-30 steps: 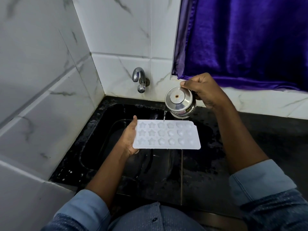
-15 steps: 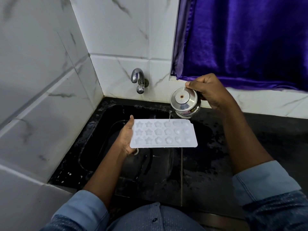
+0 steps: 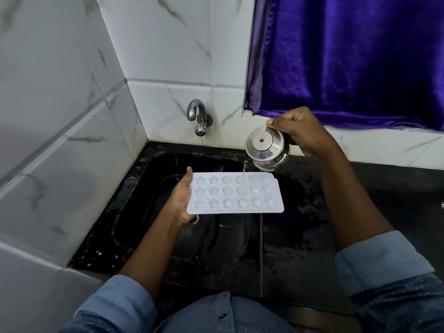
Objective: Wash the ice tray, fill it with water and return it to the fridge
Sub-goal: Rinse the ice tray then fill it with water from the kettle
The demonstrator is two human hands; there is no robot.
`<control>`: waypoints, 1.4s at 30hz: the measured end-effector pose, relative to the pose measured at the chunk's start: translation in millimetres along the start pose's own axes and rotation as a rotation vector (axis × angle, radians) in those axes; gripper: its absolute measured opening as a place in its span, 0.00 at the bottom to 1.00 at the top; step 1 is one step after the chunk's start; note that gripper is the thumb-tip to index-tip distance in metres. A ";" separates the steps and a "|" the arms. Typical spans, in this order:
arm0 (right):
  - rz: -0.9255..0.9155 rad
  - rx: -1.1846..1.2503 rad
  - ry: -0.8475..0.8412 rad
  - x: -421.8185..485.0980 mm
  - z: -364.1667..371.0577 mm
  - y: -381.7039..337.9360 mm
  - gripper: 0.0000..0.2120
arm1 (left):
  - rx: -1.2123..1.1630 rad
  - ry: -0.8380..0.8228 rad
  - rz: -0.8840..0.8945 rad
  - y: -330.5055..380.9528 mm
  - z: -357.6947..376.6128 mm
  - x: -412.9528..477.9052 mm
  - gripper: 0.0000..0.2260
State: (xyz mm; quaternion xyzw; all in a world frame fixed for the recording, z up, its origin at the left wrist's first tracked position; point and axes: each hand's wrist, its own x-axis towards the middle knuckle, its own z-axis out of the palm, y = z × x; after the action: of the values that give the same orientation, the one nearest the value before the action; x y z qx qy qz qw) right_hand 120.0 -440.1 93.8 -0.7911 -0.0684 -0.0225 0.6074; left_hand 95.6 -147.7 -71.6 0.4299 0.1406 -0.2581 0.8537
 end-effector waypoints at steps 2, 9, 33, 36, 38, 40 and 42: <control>-0.010 -0.005 -0.003 -1.1 -0.1 -0.5 0.20 | 0.004 -0.002 -0.004 0.0 0.0 -0.2 0.36; -0.014 0.009 0.003 -4.3 -0.7 -3.1 0.20 | 0.007 0.009 0.005 1.9 0.1 -1.7 0.35; 0.020 -0.039 0.010 -8.7 -6.7 5.3 0.21 | 0.007 0.046 0.062 12.5 -12.2 -23.9 0.32; 0.012 -0.047 0.018 -8.9 -5.8 3.9 0.20 | 0.002 0.048 0.062 12.2 -12.7 -25.5 0.32; 0.002 -0.052 0.019 -8.9 -6.0 3.5 0.22 | 0.003 0.049 0.058 11.6 -12.8 -25.4 0.32; -0.006 -0.056 0.019 -9.1 -6.1 3.3 0.23 | -0.004 0.043 0.054 10.4 -13.3 -25.7 0.32; -0.008 -0.062 0.020 -9.5 -5.5 3.1 0.24 | -0.013 0.037 0.052 9.5 -15.0 -25.2 0.33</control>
State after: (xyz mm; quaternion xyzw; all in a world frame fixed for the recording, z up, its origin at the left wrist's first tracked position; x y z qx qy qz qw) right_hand 111.3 -447.0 91.1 -0.8090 -0.0649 -0.0348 0.5832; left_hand 79.8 -122.9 -62.6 0.4325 0.1469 -0.2269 0.8602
